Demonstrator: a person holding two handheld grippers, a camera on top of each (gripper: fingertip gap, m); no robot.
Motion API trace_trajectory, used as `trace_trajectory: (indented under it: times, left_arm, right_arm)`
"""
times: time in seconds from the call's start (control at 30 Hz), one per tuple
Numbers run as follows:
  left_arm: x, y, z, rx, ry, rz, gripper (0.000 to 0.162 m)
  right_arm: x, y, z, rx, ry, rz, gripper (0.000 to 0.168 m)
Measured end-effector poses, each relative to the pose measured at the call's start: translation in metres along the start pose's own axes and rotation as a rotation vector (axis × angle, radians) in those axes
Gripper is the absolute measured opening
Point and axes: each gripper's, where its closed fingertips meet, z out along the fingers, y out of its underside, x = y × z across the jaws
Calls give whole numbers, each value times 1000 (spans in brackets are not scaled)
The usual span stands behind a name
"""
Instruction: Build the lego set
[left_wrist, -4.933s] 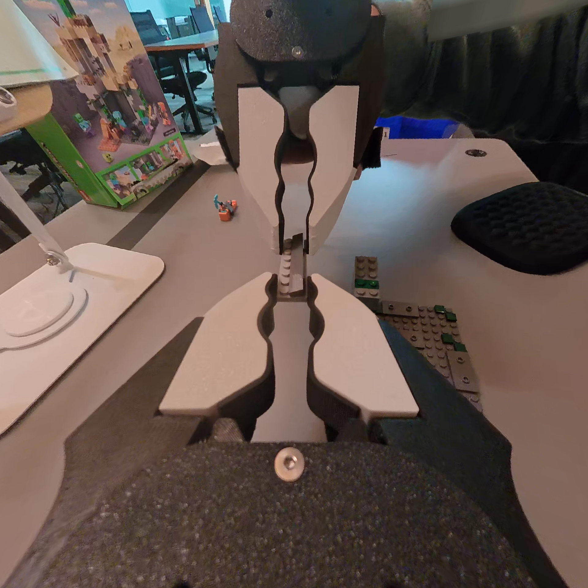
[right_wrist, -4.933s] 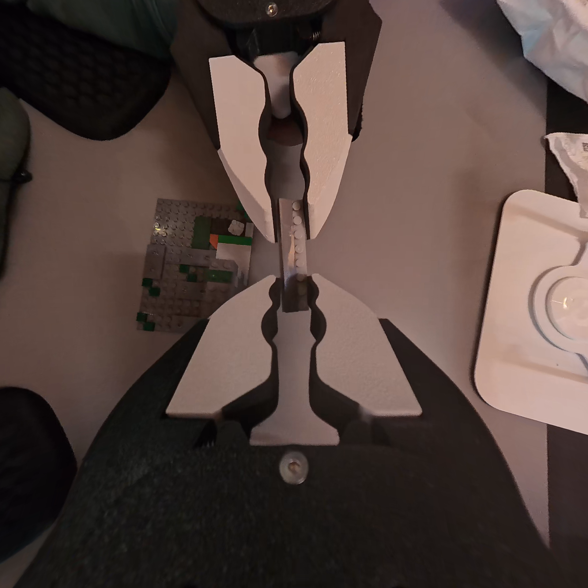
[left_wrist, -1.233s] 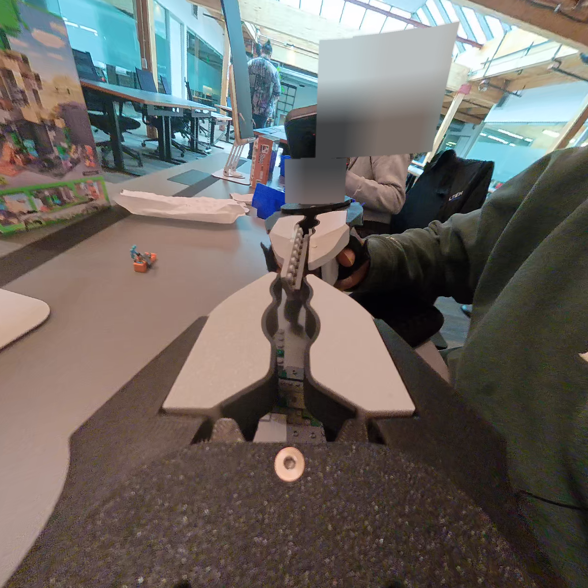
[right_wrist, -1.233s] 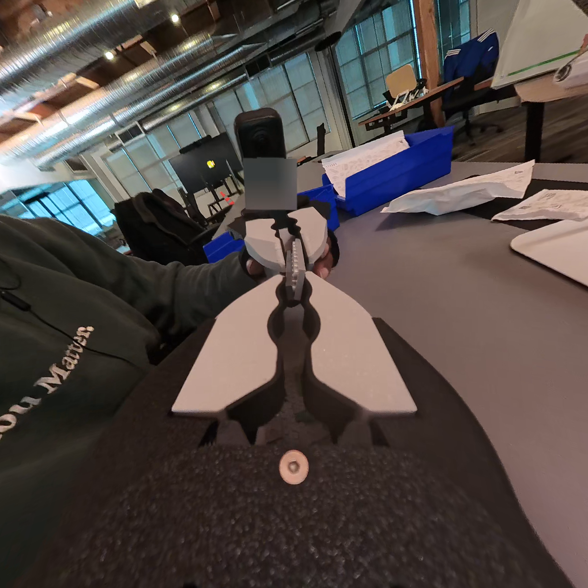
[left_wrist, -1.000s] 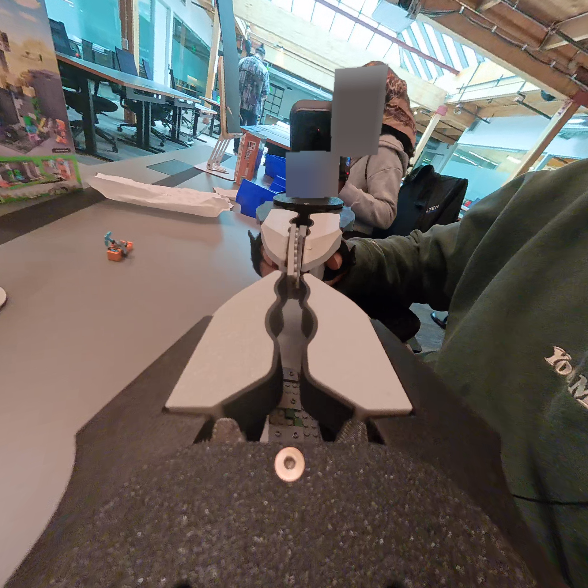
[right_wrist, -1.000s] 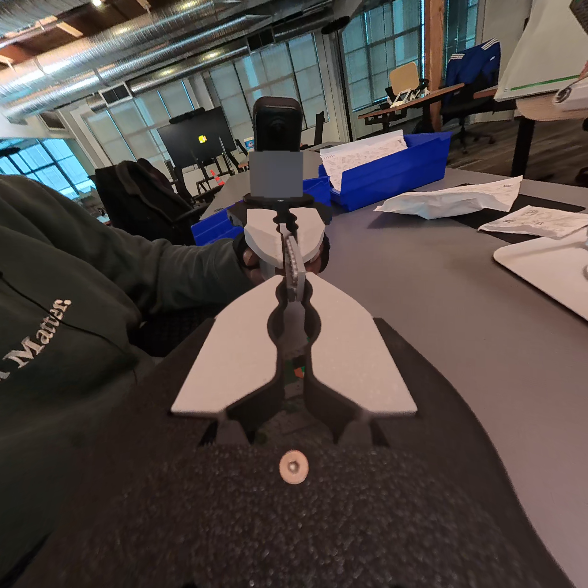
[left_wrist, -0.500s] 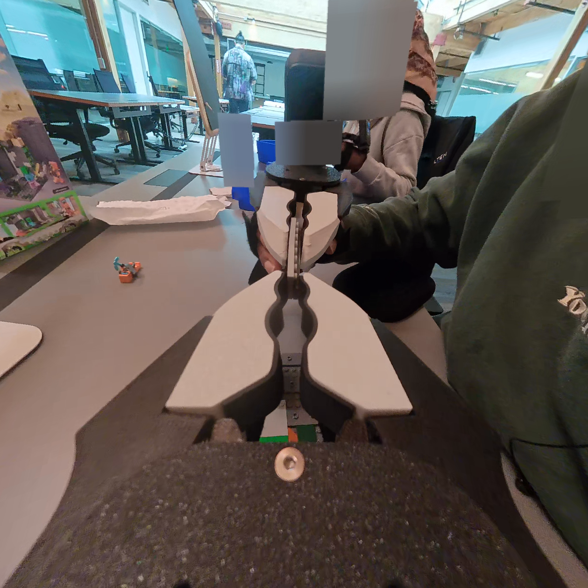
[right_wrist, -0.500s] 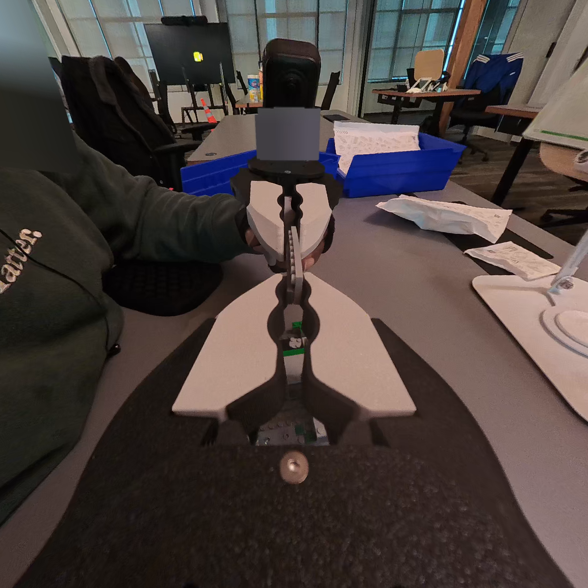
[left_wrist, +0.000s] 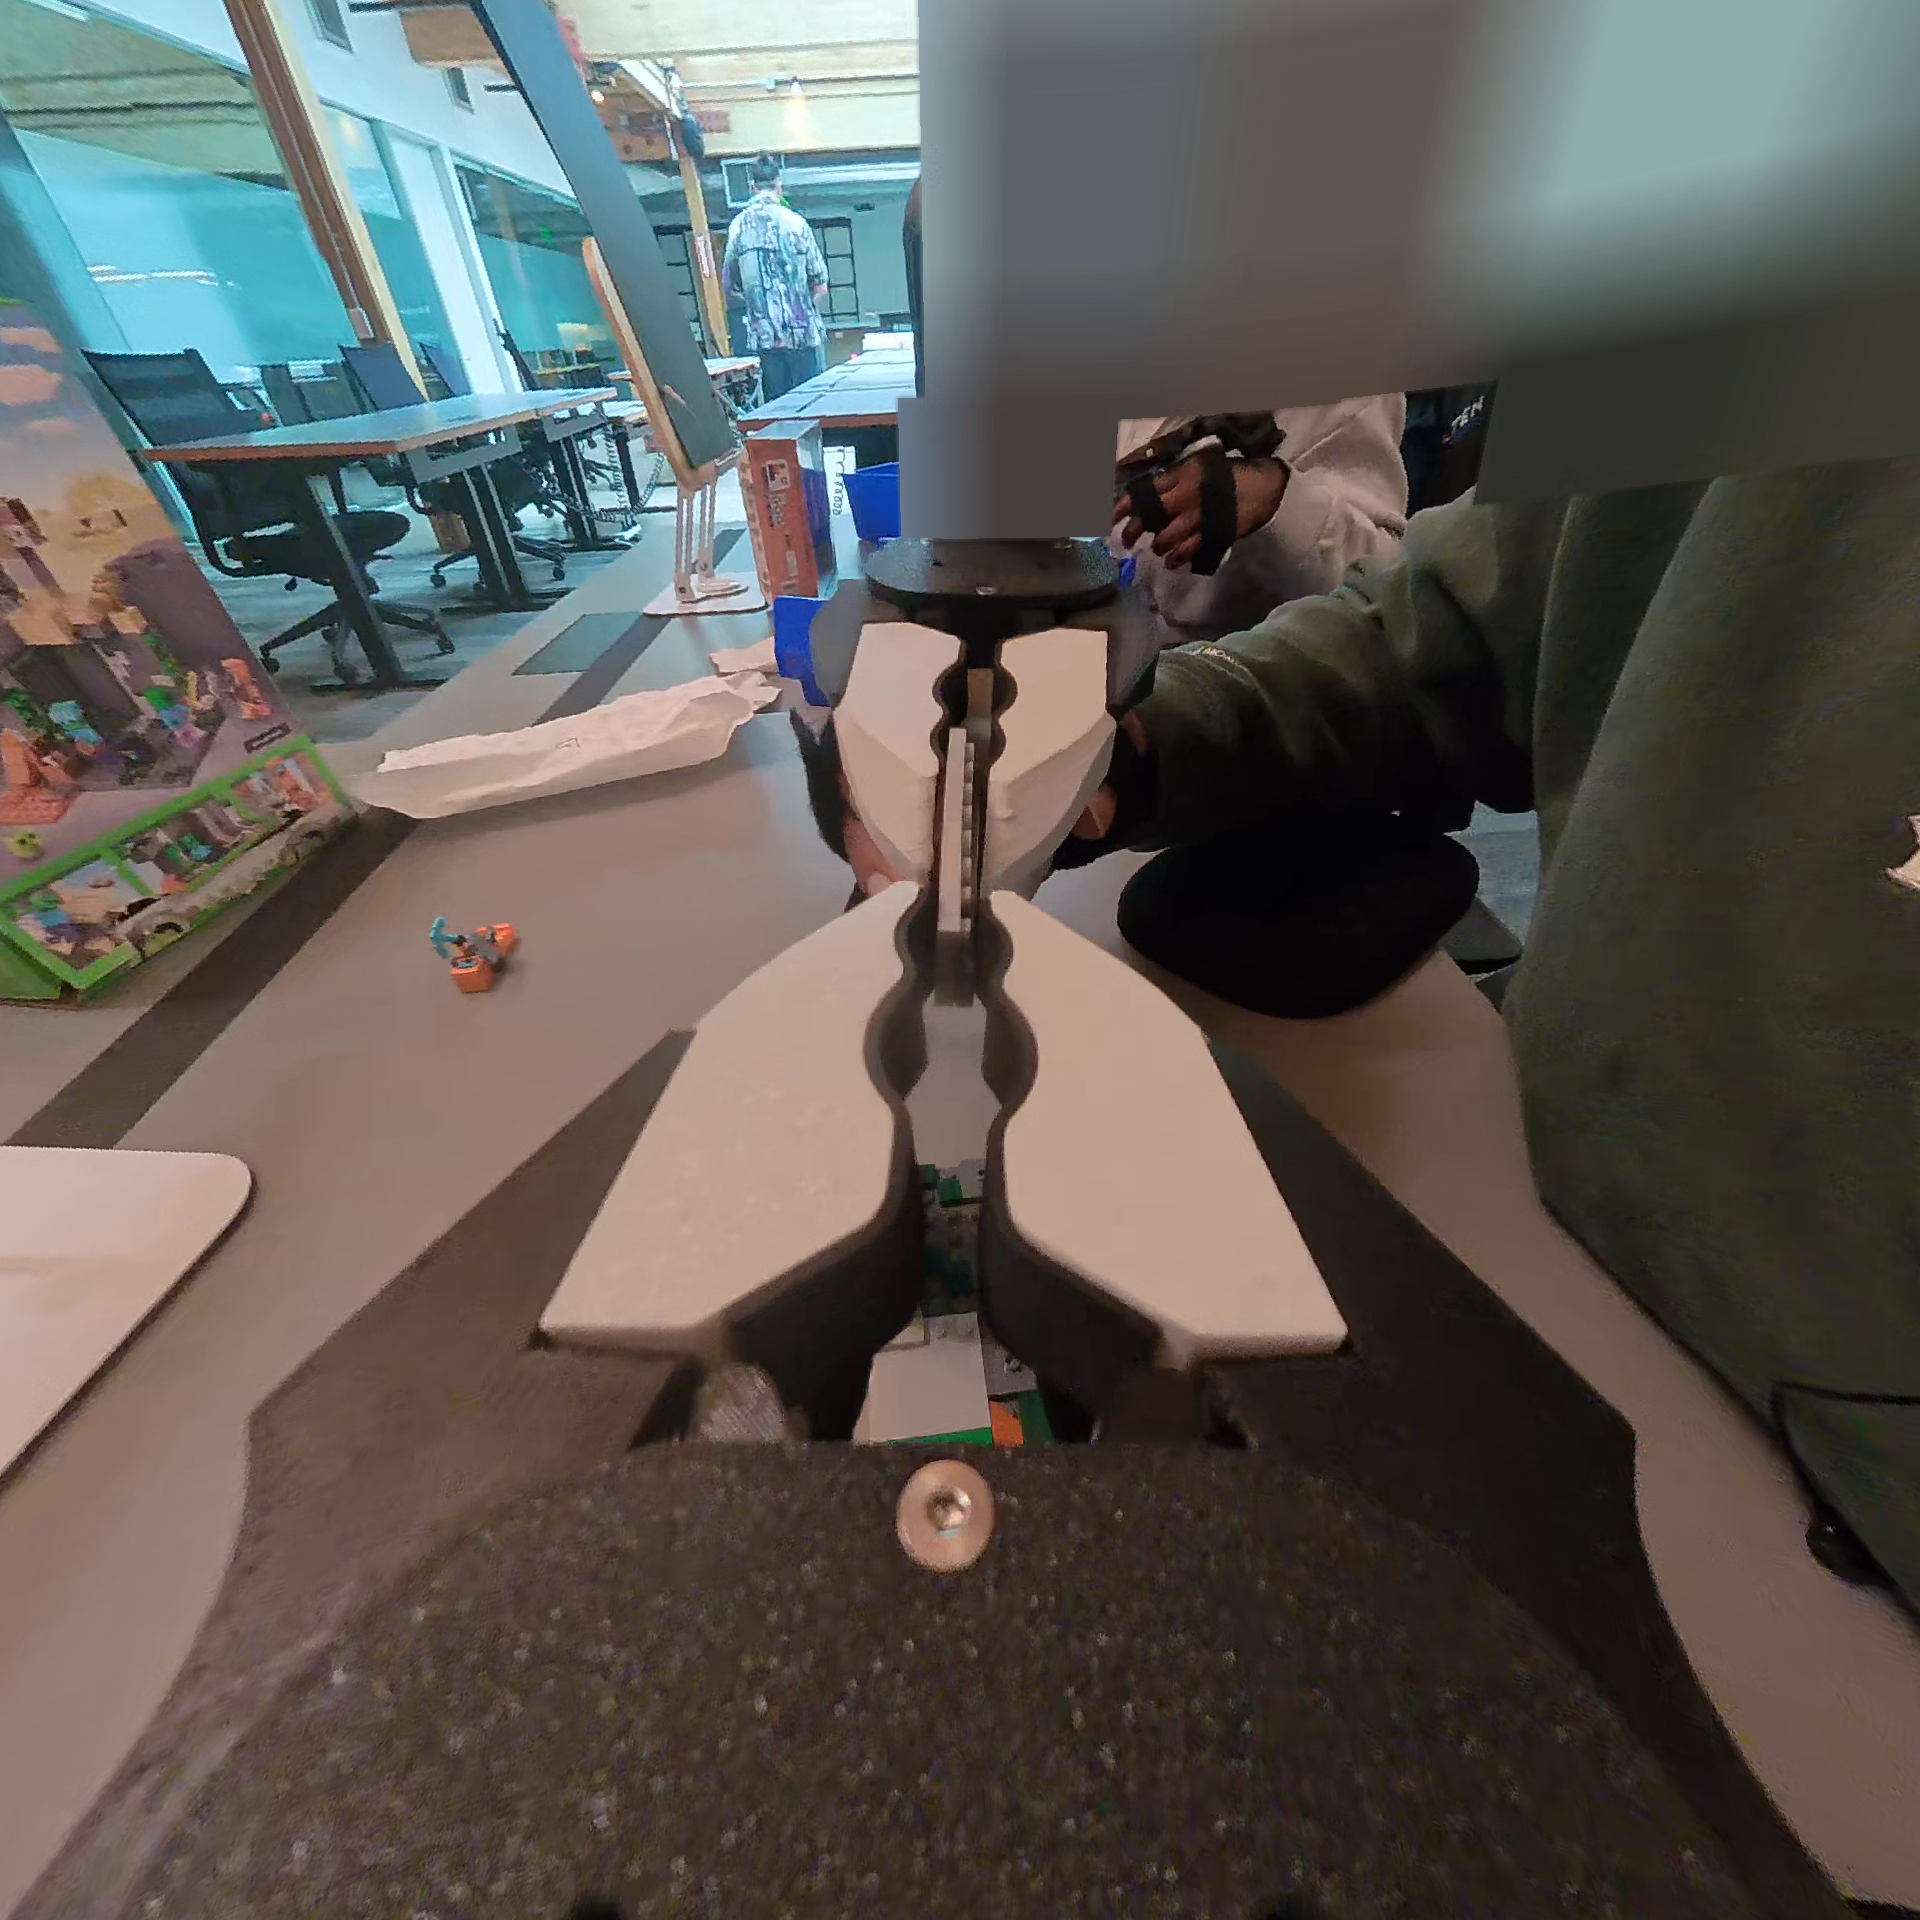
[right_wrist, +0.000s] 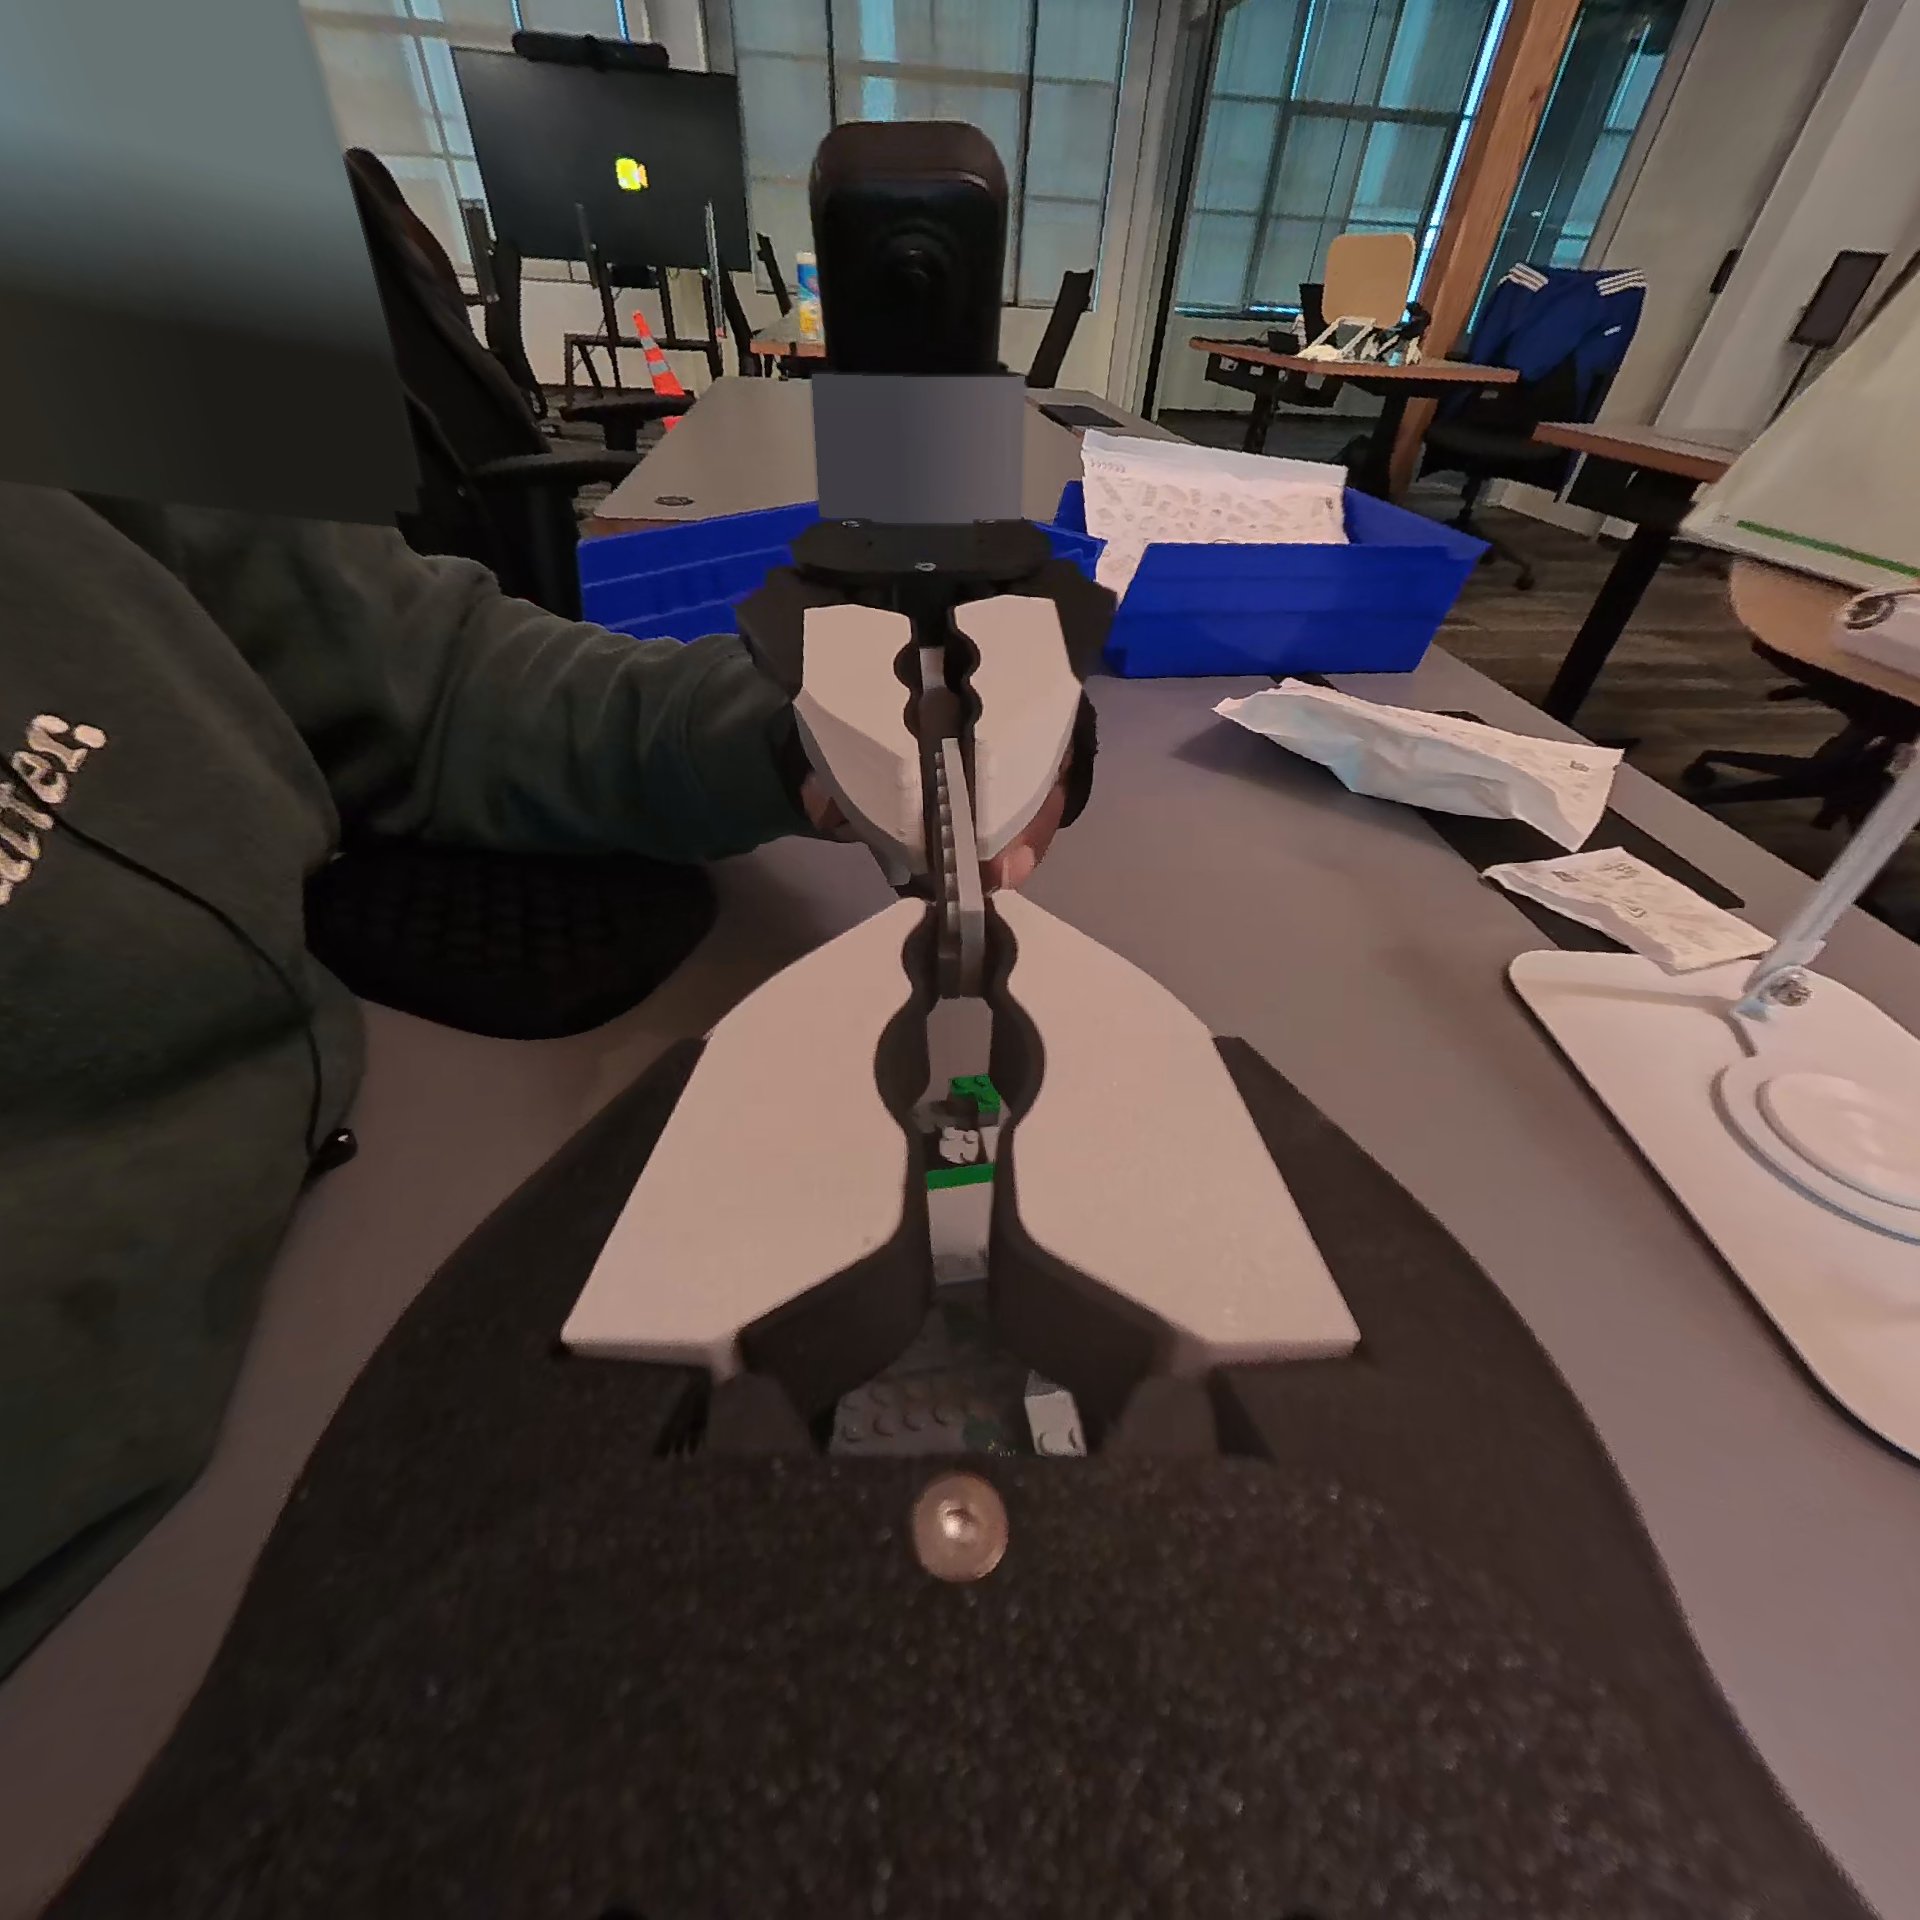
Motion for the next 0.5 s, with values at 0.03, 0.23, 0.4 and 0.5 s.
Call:
trace_trajectory:
  times: [0.03,0.23,0.4,0.5]
  left_arm:
    - [0,0,0,0,1,-4,7]
    - [-1,3,-2,3,17,-24,7]
    - [5,-3,-2,22,35,-3,6]
    - [4,-5,-2,33,32,-10,6]
  right_arm:
    - [0,0,0,0,9,-7,6]
    - [2,-5,0,16,39,-46,16]
    - [-4,-7,-2,19,25,-85,6]
    - [-4,-9,-2,19,25,-66,6]
